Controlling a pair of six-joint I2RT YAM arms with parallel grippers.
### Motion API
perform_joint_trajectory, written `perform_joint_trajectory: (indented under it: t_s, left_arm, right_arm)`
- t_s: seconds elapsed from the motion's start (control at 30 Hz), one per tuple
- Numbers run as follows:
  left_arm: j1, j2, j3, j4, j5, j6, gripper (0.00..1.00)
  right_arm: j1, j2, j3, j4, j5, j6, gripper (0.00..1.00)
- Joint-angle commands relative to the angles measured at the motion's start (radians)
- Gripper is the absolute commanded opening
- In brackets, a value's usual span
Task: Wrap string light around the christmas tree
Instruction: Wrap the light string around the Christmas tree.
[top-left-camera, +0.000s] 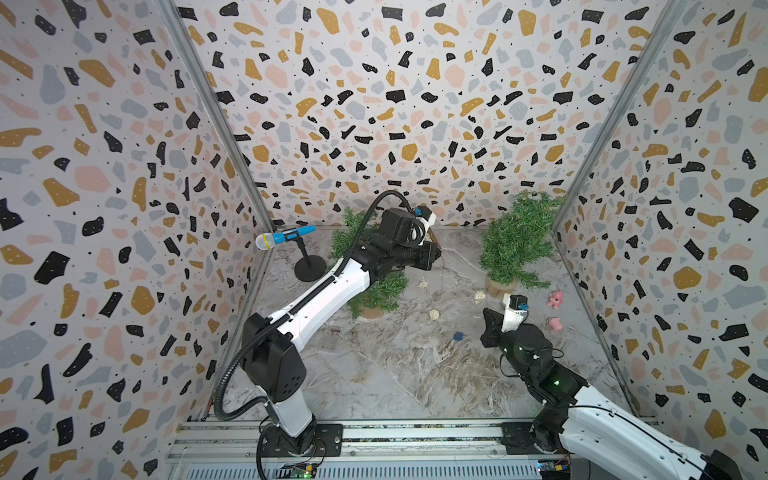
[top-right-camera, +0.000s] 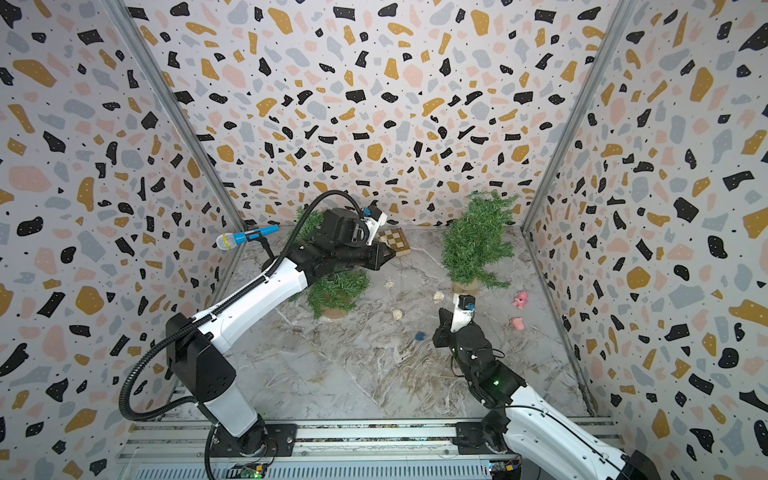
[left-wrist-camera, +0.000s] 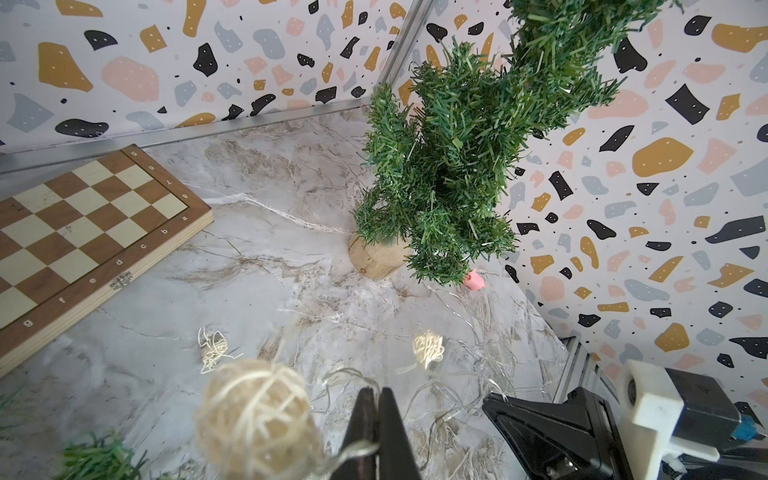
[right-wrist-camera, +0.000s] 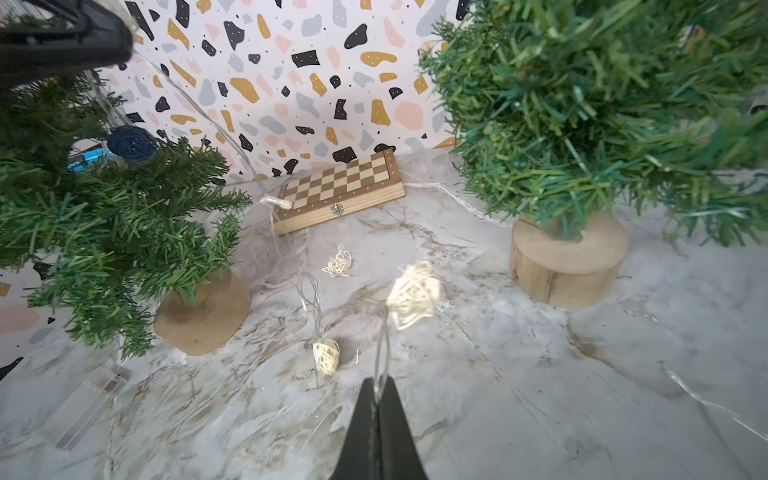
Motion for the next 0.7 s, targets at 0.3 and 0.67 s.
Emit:
perform_joint_trajectory:
  t_s: [0.3,0.67]
  left_arm:
    - [0.002,-0.066,0.011,-0.075,0.112,0.034,0.00]
    - [0.002,-0.114,0.006,-0.169,0.178,0.084,0.00]
  right_arm:
    - [0.210,0.214,0.063,0.147,-0.311,-0.158,0.40]
    - [0.013,0.322,0.255,0.171,-0.421,-0.206,0.85]
